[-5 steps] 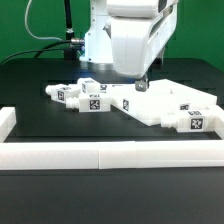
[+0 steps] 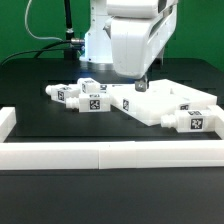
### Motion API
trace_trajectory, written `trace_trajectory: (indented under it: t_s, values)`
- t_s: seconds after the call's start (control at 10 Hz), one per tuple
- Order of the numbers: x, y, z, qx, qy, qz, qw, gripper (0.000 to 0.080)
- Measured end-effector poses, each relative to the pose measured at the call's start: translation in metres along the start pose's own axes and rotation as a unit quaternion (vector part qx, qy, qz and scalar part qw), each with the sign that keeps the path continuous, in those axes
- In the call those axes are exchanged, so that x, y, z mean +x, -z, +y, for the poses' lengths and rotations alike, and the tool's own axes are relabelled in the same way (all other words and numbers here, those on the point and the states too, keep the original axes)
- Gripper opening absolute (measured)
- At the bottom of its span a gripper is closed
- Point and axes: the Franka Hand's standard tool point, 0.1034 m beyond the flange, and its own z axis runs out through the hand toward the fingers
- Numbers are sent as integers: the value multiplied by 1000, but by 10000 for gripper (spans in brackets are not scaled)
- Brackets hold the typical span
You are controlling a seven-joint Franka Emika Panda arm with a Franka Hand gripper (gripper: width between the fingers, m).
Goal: Assemble one leg
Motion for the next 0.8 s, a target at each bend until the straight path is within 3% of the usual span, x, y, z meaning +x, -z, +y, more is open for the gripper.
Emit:
trace_trajectory:
  t_s: [0.1,0.2,0.3,0.4,0.5,0.8]
  values:
    - [10,2,6,-33,11,14,999,650]
    - [23,3,7,-55,28,20,998,650]
    - [39,3,9,-90,44,30,995,650]
    - [52,-3,7,-117,49,47,991,650]
    - [52,-10,6,-127,49,54,989,650]
    - [49,-11,6,-123,47,51,990,650]
